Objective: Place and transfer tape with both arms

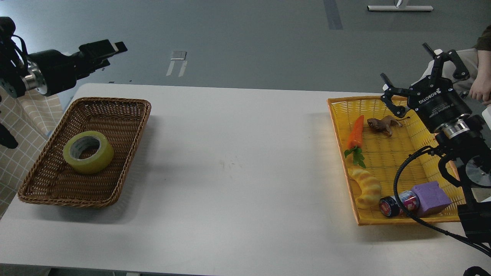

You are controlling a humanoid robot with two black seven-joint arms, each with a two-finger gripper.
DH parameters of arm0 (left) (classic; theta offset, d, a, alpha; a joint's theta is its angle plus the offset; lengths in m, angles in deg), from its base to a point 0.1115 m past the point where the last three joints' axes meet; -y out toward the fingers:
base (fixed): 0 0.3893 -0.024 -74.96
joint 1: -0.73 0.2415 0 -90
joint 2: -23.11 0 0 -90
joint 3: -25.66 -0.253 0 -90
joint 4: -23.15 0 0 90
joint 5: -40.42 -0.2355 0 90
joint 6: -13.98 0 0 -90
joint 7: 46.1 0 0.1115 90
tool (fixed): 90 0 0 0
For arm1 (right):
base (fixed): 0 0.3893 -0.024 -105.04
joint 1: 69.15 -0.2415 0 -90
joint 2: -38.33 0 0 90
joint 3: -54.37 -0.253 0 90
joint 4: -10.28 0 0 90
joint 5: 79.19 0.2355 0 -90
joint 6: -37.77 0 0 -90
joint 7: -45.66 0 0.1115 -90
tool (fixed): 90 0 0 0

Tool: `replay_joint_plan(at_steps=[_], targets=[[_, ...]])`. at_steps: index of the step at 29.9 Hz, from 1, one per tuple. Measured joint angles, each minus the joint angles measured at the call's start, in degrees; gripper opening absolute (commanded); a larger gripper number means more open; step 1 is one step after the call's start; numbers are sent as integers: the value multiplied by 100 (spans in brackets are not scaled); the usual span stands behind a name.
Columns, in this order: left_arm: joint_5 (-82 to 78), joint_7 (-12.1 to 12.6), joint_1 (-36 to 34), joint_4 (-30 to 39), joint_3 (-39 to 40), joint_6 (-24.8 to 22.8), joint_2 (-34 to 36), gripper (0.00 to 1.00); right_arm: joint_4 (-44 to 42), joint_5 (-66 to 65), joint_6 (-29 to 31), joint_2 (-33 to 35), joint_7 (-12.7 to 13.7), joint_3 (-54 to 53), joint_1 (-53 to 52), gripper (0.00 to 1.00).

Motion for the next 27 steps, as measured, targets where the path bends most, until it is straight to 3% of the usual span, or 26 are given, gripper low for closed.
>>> replay_joint_plan(at_steps=[13, 27], targets=[[2218, -93, 98, -420, 1184, -238, -1592, 98, -575, -66, 0, -79, 10, 214, -1025, 100], [2903, -173, 414, -640, 2671, -443, -3025, 98, -1497, -83, 0, -278, 10, 850, -2241, 100]])
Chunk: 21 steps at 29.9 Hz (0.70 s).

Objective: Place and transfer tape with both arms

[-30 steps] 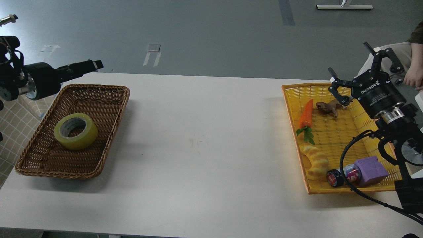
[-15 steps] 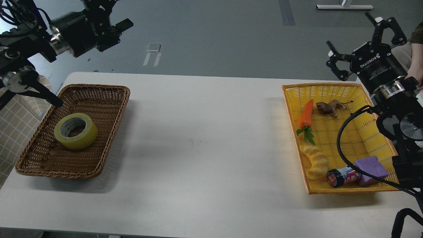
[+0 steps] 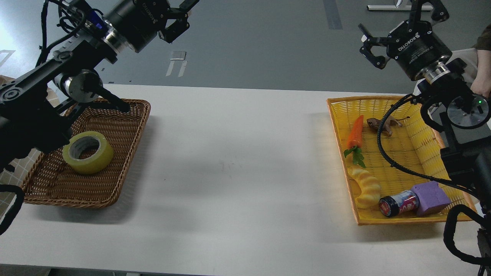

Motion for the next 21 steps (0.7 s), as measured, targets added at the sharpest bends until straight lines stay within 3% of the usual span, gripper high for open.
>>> replay_joint_plan(at_steps=[11, 21], targets=[[30, 39, 431, -52, 725, -179, -517, 98, -43, 11, 0, -534, -1, 86, -104, 100], [40, 53, 620, -351, 887, -521, -832, 98, -332, 30, 0, -855, -10, 28, -75, 100]])
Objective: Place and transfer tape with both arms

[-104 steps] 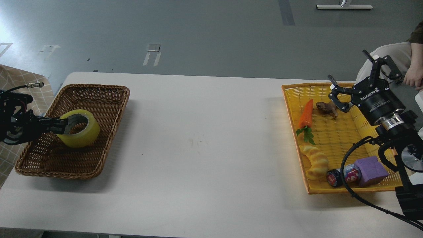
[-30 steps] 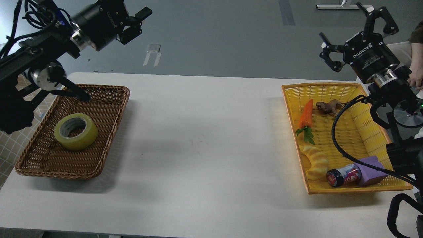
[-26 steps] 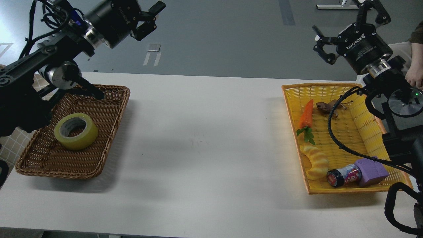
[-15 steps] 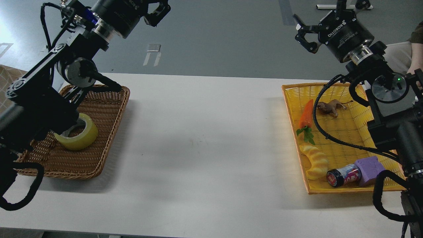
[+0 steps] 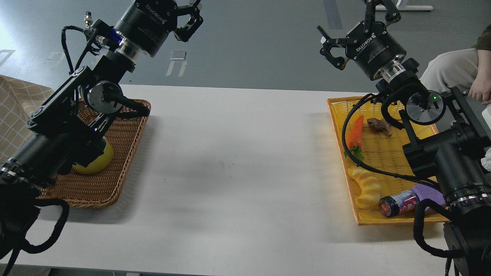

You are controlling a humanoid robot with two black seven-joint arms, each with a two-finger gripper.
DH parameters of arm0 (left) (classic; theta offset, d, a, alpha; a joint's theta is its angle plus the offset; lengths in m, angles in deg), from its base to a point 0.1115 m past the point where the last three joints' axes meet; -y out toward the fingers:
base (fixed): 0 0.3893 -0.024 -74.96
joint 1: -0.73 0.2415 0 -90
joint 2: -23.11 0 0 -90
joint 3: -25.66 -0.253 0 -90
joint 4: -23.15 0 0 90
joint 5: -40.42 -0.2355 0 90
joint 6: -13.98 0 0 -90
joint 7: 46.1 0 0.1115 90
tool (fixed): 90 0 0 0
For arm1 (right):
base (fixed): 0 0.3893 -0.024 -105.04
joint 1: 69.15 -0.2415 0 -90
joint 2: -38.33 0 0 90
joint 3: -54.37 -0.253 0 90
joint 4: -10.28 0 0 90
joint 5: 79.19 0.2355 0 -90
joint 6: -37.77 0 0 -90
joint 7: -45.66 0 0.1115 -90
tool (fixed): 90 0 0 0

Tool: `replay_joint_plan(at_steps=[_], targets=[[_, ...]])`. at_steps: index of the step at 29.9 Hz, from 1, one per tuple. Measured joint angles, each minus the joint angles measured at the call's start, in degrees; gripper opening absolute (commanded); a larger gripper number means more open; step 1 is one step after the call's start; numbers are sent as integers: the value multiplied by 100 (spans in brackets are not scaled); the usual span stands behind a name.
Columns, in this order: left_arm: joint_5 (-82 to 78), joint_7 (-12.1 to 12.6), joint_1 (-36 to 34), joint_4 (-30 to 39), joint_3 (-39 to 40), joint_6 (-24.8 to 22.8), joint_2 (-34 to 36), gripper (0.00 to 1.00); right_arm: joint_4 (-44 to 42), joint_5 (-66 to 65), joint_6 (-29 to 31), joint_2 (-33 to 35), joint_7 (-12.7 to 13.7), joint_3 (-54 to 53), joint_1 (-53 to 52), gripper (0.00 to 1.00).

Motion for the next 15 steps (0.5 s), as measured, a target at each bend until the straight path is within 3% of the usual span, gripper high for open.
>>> replay_joint_plan(at_steps=[15], targets=[[60, 7, 94, -502, -12, -65, -342, 98, 40, 18, 0, -71, -4, -43, 177, 100]])
